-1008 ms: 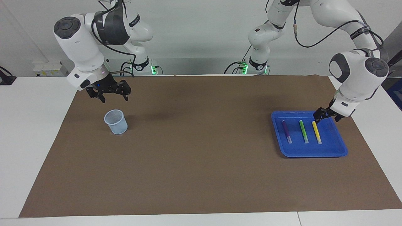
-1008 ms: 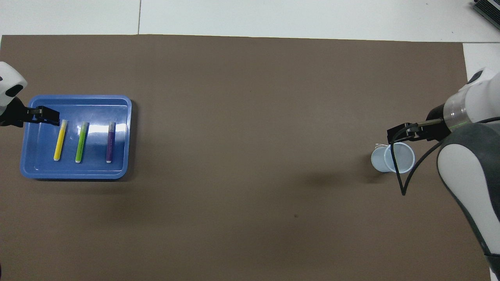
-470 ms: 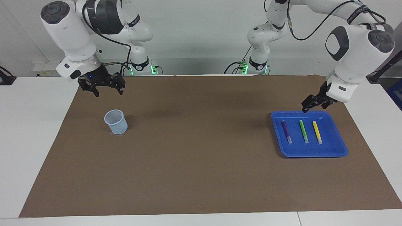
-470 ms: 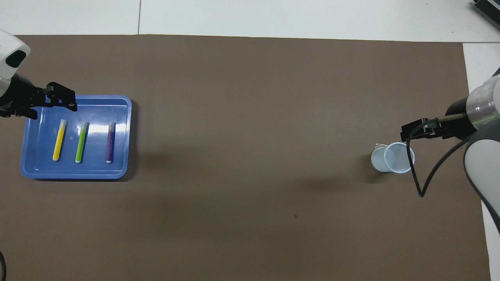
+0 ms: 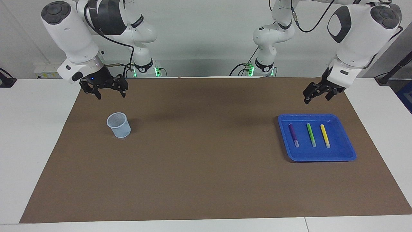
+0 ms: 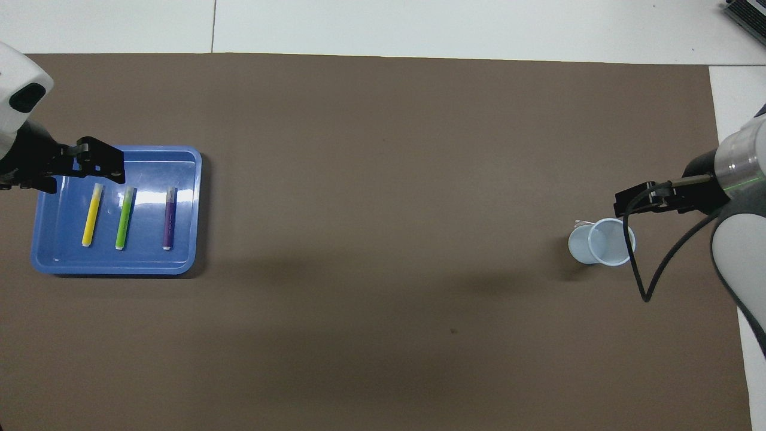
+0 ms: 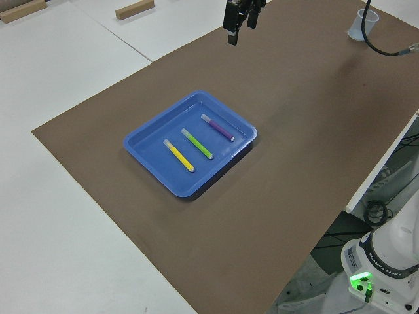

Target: Right arm passes pens to left for tray arrangement

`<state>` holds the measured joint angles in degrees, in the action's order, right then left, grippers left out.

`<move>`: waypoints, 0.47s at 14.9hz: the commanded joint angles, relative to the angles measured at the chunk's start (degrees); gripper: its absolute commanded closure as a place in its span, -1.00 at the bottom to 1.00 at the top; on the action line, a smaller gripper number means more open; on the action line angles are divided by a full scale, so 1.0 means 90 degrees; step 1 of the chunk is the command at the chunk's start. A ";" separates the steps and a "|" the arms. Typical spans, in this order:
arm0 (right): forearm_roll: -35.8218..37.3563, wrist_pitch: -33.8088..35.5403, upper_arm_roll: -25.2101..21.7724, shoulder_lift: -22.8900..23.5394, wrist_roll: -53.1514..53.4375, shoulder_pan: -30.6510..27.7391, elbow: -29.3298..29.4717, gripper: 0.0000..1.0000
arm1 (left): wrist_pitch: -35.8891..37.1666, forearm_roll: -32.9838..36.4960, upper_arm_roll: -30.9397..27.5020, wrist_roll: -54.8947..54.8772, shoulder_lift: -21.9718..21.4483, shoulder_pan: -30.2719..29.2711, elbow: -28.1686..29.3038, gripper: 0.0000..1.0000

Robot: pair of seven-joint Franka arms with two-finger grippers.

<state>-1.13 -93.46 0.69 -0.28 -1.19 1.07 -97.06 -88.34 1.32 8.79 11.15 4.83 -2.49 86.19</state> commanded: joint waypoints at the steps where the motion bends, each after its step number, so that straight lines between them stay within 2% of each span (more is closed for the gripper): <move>1: 0.0126 0.0102 0.0021 0.0021 0.0122 -0.0021 0.0081 -1.00 | 0.0780 -0.0079 -0.0577 0.0001 -0.0078 0.0550 -0.0503 -1.00; 3: 0.0126 0.0102 0.0021 0.0021 0.0122 -0.0021 0.0081 -1.00 | 0.1142 -0.0098 -0.0586 -0.0008 -0.0243 0.0550 -0.0631 -1.00; 5: 0.0126 0.0102 0.0021 0.0021 0.0122 -0.0021 0.0081 -1.00 | 0.1183 -0.0186 -0.0664 -0.0018 -0.0574 0.0560 -0.0612 -1.00; 7: 0.0126 0.0092 0.0021 0.0021 0.0122 -0.0021 0.0081 -1.00 | 0.1173 -0.0196 -0.0694 -0.0018 -0.0712 0.0560 -0.0612 -1.00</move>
<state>-1.13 -93.46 0.69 -0.28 -1.19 1.07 -97.06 -78.83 0.50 4.13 11.13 0.32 1.39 80.49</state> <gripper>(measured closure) 0.000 0.000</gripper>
